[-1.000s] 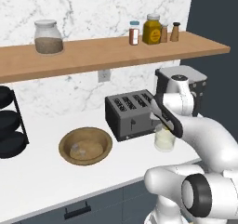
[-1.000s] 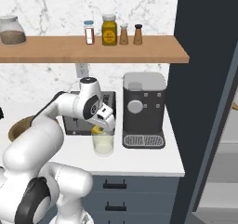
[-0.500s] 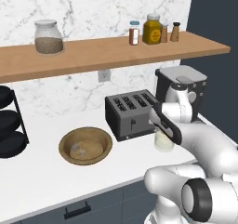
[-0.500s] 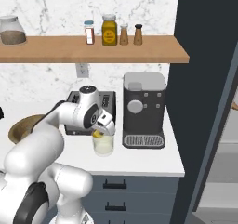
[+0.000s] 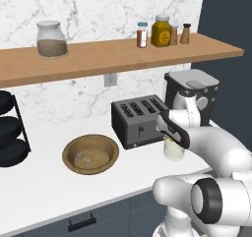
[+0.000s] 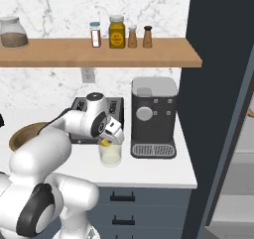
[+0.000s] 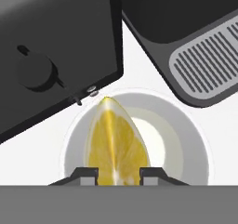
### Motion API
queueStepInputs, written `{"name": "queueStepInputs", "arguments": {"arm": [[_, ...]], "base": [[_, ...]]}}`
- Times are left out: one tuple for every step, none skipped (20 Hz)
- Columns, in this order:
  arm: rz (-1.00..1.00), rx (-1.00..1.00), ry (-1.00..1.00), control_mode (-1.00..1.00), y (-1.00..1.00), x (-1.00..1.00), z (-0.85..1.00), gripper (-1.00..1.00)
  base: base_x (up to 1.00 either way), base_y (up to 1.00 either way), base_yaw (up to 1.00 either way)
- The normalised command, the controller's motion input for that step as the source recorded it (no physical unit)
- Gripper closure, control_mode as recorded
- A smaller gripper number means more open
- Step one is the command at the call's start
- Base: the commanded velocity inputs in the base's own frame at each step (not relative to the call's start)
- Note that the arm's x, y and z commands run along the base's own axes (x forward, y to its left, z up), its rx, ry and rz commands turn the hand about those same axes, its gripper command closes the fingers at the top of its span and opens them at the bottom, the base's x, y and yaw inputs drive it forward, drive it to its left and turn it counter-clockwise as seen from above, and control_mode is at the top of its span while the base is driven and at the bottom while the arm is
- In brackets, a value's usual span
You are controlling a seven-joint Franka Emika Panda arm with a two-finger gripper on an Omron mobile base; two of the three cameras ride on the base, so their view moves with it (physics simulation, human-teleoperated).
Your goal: Grab a lemon wedge from the fridge and one ice cube from the ice bowl, and put them in the glass of lemonade.
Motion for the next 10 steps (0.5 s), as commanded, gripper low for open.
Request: {"name": "queueStepInputs", "arguments": {"arm": [[0.00,0.00,0.00,-1.00,0.00,0.16,0.00,1.00],[0.00,0.00,0.00,-1.00,0.00,0.17,0.00,1.00],[0.00,0.00,0.00,-1.00,-0.09,0.15,0.00,1.00],[0.00,0.00,0.02,-1.00,-0.06,0.13,0.00,1.00],[0.00,0.00,0.03,-1.00,-0.05,0.12,-0.02,1.00],[0.00,0.00,0.03,-1.00,-0.06,0.12,-0.05,1.00],[0.00,0.00,0.01,-1.00,-0.07,0.09,-0.06,1.00],[0.00,0.00,0.00,-1.00,-0.07,0.03,-0.04,1.00],[0.00,0.00,0.00,-1.00,-0.08,0.00,-0.01,1.00],[0.00,0.00,0.00,-1.00,-0.08,0.00,0.00,1.00]], "base": [[0.00,0.00,0.00],[0.00,0.00,0.00],[0.00,0.00,0.00],[0.00,0.00,0.00],[0.00,0.00,0.00],[0.00,0.00,0.00],[0.00,0.00,0.00],[0.00,0.00,0.00],[0.00,0.00,0.00],[0.00,0.00,0.00]]}}
